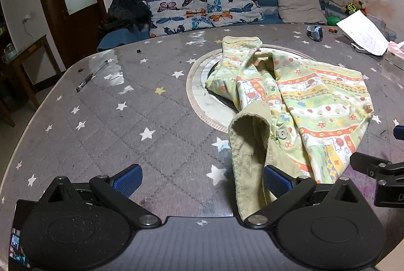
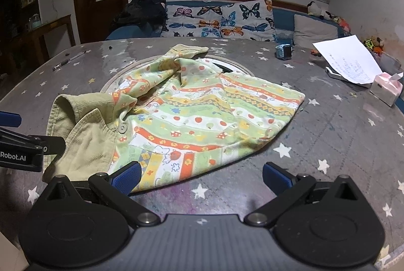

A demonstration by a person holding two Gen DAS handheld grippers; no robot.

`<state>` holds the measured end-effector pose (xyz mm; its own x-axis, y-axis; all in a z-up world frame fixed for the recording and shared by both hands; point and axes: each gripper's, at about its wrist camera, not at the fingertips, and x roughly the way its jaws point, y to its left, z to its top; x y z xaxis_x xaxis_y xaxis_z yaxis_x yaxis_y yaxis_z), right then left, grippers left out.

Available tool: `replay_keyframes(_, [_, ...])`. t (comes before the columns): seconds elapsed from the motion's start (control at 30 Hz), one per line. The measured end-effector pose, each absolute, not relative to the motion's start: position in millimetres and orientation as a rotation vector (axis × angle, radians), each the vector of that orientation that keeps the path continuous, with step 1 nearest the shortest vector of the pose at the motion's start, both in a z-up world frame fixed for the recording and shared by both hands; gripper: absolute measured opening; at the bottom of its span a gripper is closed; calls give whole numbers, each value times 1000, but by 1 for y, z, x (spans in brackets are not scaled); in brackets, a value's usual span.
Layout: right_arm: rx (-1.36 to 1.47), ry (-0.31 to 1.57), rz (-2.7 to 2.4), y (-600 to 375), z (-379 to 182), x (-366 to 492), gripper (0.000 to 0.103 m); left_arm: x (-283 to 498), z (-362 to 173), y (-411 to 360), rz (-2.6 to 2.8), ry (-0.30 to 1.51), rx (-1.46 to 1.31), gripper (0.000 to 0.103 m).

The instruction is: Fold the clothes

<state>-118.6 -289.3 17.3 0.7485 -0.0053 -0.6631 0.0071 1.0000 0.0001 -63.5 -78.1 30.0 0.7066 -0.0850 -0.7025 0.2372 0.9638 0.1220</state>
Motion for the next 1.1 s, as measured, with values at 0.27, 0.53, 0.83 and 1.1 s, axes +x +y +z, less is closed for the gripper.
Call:
replay_keyframes(0.27, [-13,729,15,-288,19,-102,103,-49,37,-78,-185,754,204,103])
replay_keyframes(0.53, [-21,734,35,-291,24,-74,97,-26,53,-82,-212,725,210,103])
replay_keyframes(0.83, [-7,756,39,-300,21,-39,84,16,66,-107,-254,711,235,102])
replay_keyframes(1.1, [-19,778,56,-305,18,-18,83,36,76,-111,-313,709,233,103])
